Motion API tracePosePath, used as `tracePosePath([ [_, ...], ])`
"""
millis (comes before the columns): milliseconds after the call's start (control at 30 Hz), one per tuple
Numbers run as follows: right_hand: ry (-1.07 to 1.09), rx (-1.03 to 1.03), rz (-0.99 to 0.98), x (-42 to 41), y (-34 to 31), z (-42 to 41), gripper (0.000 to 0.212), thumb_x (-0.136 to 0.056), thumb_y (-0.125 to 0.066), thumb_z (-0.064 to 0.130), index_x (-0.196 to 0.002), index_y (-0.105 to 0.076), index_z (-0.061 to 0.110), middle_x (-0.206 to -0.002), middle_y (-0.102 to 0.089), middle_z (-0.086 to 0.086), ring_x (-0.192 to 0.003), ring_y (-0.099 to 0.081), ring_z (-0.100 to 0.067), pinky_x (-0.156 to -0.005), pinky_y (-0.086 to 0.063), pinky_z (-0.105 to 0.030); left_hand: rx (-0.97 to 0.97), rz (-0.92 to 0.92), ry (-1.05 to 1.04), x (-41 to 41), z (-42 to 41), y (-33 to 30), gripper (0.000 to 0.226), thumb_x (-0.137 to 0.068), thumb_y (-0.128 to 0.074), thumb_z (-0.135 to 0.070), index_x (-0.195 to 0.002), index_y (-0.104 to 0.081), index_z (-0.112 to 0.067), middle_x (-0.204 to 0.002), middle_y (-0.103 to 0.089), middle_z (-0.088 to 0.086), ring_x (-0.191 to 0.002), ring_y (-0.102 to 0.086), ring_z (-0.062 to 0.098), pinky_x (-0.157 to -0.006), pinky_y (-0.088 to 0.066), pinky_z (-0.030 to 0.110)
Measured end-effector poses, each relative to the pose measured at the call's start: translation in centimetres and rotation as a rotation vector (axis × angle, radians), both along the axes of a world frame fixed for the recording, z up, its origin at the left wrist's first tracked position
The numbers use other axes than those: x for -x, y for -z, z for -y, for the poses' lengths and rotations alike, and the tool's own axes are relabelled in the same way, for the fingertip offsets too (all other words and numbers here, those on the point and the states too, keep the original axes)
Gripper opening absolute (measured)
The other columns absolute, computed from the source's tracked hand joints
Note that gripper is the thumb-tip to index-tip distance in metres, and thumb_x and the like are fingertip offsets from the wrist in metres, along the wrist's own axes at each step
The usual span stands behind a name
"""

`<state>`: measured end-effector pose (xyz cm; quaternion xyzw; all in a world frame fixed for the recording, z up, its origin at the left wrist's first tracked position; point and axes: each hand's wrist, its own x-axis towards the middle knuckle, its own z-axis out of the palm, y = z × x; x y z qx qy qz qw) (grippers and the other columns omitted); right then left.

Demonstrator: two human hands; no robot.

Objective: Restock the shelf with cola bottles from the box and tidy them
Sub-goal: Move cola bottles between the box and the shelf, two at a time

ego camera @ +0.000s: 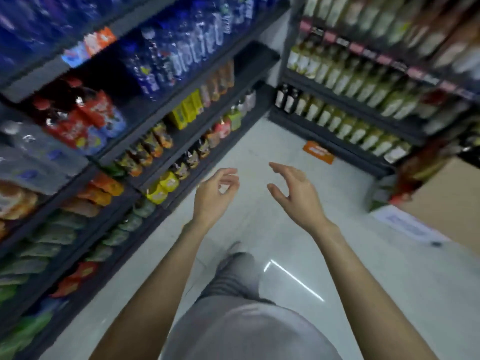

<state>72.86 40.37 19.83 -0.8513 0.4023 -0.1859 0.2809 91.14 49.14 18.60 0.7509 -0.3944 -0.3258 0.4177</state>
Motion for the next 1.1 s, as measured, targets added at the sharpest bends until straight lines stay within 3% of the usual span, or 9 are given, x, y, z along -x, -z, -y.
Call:
tracePosePath([
  [200,0.306,-0.343,-0.21,13.4,6.2,5.4,0.043,-0.093,-0.055,0.031,-0.133,-0.046,0.021,-0.12,-0.064,-0.001,-0.109,-0.058,-0.024,-0.089,-0.047,-0.036,-0.424,-0.052,0.264,8.6,9.4,7.2,0.022,-0.089,-0.062,-0.021,-0.111,-0.064,-0.02,-0.107,-0.069,0.004,-0.103,-0.062,0.021,-0.095,-0.046,0.029],
  [333,0.511,-0.575,-0.254,21.7,9.9,9.4,0.042,-0.092,-0.056,0.029,-0.132,-0.048,0.02,-0.121,-0.063,-0.003,-0.11,-0.058,-0.025,-0.091,-0.045,-0.033,-0.679,-0.028,0.407,14.0,15.8,11.0,0.061,-0.064,-0.056,-0.042,-0.119,-0.063,-0.017,-0.114,-0.067,0.007,-0.099,-0.062,0.022,-0.086,-0.046,0.025],
  [367,0.576,-0.622,-0.238,23.8,10.7,10.4,0.041,-0.091,-0.057,0.027,-0.131,-0.049,0.019,-0.12,-0.064,-0.005,-0.109,-0.059,-0.025,-0.091,-0.045,-0.033,-0.703,-0.047,0.402,15.5,17.5,11.8,0.06,-0.064,-0.056,-0.042,-0.118,-0.063,-0.017,-0.115,-0.067,0.008,-0.099,-0.063,0.023,-0.085,-0.047,0.025],
  [500,0.785,-0.699,-0.206,32.0,11.5,14.4,0.035,-0.091,-0.056,0.022,-0.126,-0.053,0.017,-0.114,-0.065,-0.006,-0.104,-0.061,-0.026,-0.087,-0.048,-0.034,-0.613,-0.13,0.323,22.3,23.9,12.9,0.021,-0.09,-0.059,-0.022,-0.11,-0.064,-0.019,-0.113,-0.067,0.01,-0.097,-0.063,0.025,-0.057,-0.044,0.009],
  [667,0.814,-0.66,-0.201,41.4,10.5,21.7,0.031,-0.093,-0.054,0.022,-0.124,-0.055,0.018,-0.111,-0.066,-0.002,-0.097,-0.062,-0.019,-0.084,-0.046,-0.03,-0.53,-0.096,0.379,31.1,32.3,12.0,0.022,-0.093,-0.054,-0.021,-0.112,-0.064,-0.02,-0.111,-0.068,0.004,-0.103,-0.062,0.021,-0.084,-0.046,0.027],
  [900,0.915,-0.52,-0.043,53.2,11.1,33.2,0.031,-0.089,-0.056,0.01,-0.119,-0.06,0.013,-0.101,-0.069,-0.005,-0.094,-0.063,-0.017,-0.089,-0.05,-0.036,-0.429,-0.022,0.562,43.2,43.7,11.3,0.02,-0.094,-0.054,-0.02,-0.112,-0.062,-0.025,-0.111,-0.066,-0.003,-0.102,-0.06,0.014,-0.078,-0.043,0.017],
  [1033,0.921,-0.487,-0.002,59.5,13.1,39.4,0.032,-0.088,-0.057,0.007,-0.119,-0.059,0.01,-0.106,-0.068,-0.006,-0.097,-0.062,-0.021,-0.089,-0.05,-0.038,-0.346,0.049,0.566,51.1,49.4,11.6,0.022,-0.097,-0.051,-0.022,-0.116,-0.062,-0.02,-0.113,-0.066,-0.002,-0.103,-0.06,0.013,-0.089,-0.045,0.025],
  [1100,0.872,-0.459,-0.022,61.7,14.1,42.3,0.033,-0.087,-0.058,0.005,-0.12,-0.057,0.006,-0.113,-0.064,-0.008,-0.102,-0.06,-0.025,-0.088,-0.047,-0.031,-0.289,0.09,0.506,54.6,52.2,11.8,0.024,-0.097,-0.052,-0.022,-0.117,-0.062,-0.017,-0.115,-0.065,-0.001,-0.102,-0.059,0.014,-0.09,-0.047,0.029],
])
